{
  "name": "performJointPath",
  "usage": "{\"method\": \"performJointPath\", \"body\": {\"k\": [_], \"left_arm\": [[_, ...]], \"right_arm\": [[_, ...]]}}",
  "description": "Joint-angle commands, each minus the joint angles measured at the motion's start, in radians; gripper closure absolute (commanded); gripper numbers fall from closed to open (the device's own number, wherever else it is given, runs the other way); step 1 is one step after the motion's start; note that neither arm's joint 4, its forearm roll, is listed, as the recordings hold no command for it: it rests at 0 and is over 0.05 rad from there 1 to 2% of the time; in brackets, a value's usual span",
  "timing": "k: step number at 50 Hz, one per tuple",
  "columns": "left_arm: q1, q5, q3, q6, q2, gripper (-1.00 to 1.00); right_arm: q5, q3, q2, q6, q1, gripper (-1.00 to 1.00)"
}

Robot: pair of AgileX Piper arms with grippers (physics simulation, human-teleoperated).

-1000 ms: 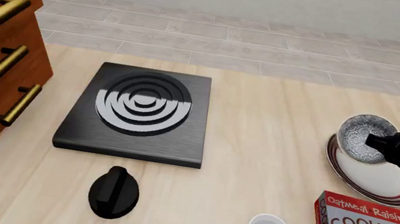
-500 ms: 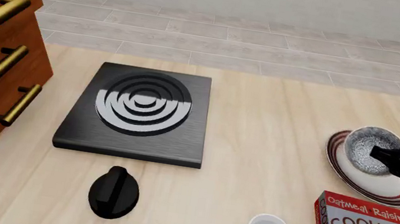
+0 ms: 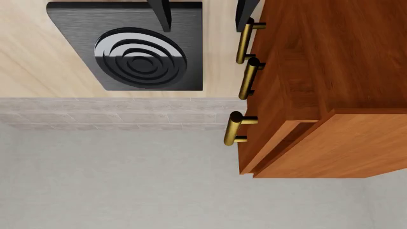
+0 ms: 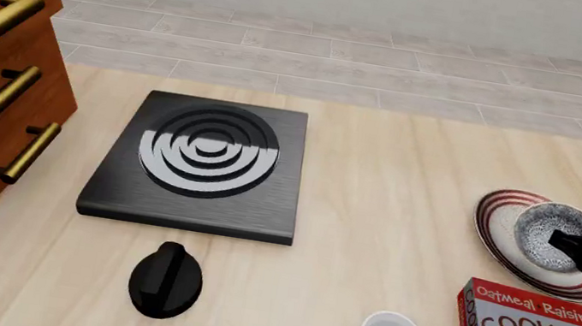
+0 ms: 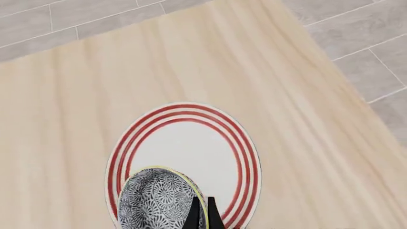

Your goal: Pick the akita bowl on the stove and place it on the plate.

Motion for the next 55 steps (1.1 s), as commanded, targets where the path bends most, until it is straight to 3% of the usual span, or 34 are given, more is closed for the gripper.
{"method": "performJointPath", "body": {"k": [1, 55], "left_arm": [[0.0, 0.0, 0.0, 0.0, 0.0, -1.0], [0.0, 0.0, 0.0, 0.0, 0.0, -1.0]], "right_arm": [[-0.035, 0.0, 0.033, -0.005, -0.026, 1.0], [-0.142, -0.052, 0.227, 0.014, -0.046, 1.0]]}}
